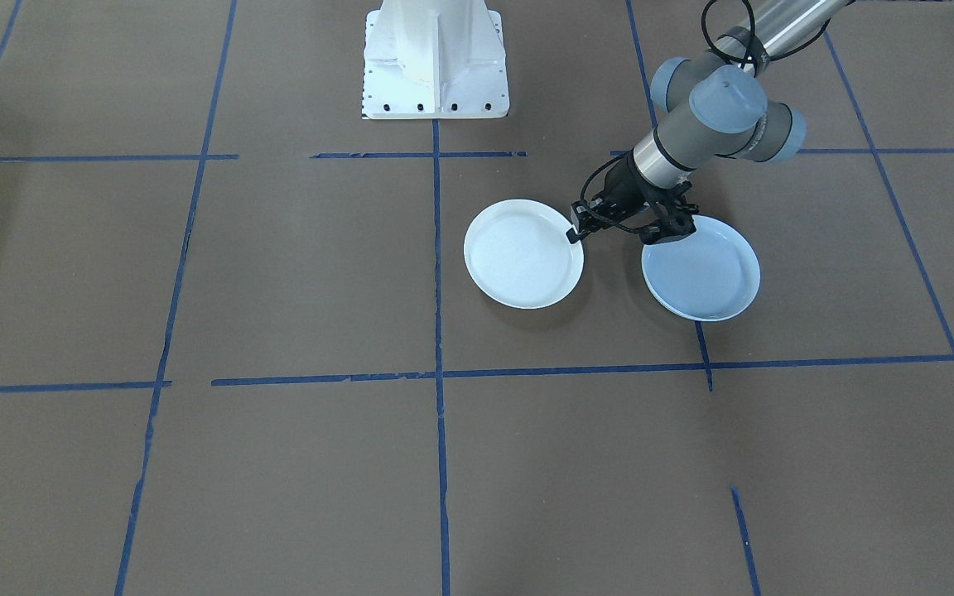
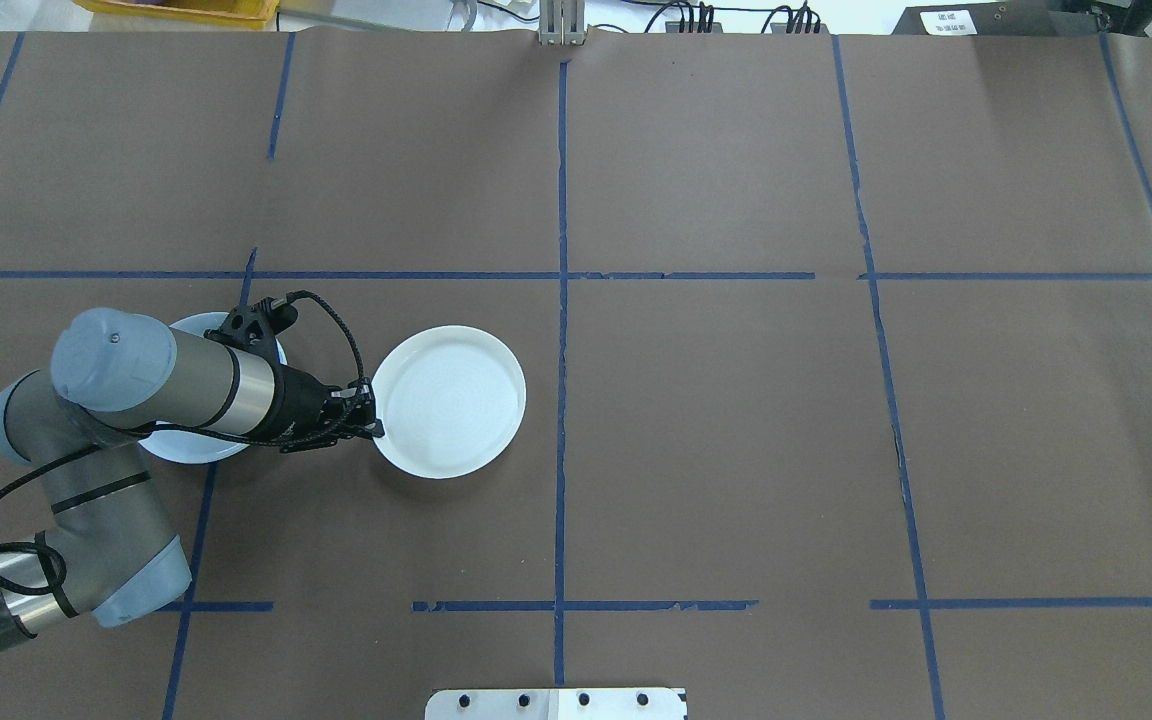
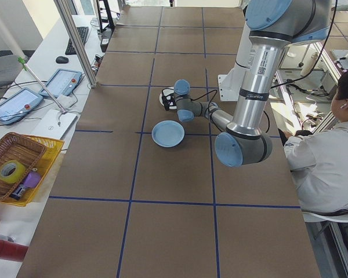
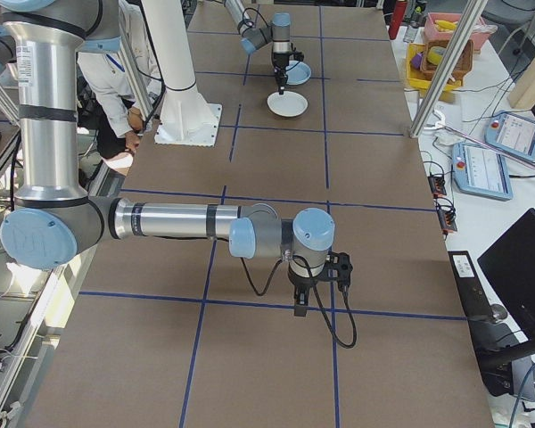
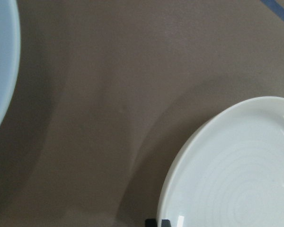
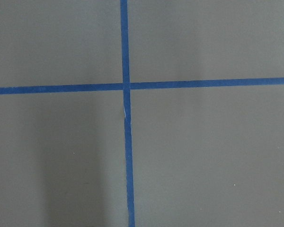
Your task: Stack plate in center
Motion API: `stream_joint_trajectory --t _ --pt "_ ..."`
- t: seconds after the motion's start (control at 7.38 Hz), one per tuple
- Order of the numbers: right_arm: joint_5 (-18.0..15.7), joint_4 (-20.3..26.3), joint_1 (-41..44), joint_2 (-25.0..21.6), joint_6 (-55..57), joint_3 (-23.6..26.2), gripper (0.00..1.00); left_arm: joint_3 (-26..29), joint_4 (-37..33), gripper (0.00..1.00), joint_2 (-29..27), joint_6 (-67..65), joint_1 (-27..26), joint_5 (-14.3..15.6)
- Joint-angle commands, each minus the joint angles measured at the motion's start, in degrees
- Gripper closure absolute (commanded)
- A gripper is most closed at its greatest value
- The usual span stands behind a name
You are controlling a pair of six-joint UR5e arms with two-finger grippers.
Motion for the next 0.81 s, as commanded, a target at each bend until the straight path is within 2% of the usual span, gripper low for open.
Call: stream_joint_trajectory --t 0.0,0.14,0.27,0.41,0.68 --pt "0.0 0.0 0.0 0.0 0.0 0.0 0.0 -5.9 -0.2 1.0 6.3 7.0 -7.2 -6.6" --pt "0.0 0.0 0.0 0.0 0.0 0.0 0.0 -8.2 -0.3 1.0 11.0 13.0 -9.4 -7.2" --pt "0.0 0.0 0.0 0.0 0.0 0.0 0.0 -8.7 -0.6 1.0 15.6 20.2 -11.9 -8.5" --pt "0.0 0.0 0.0 0.0 0.0 0.0 0.0 -8.1 -0.6 1.0 18.5 25.2 -13.0 -8.6" --pt "0.0 0.0 0.0 0.0 0.0 0.0 0.0 -4.3 -1.3 1.0 19.9 28.5 -14.3 -8.8"
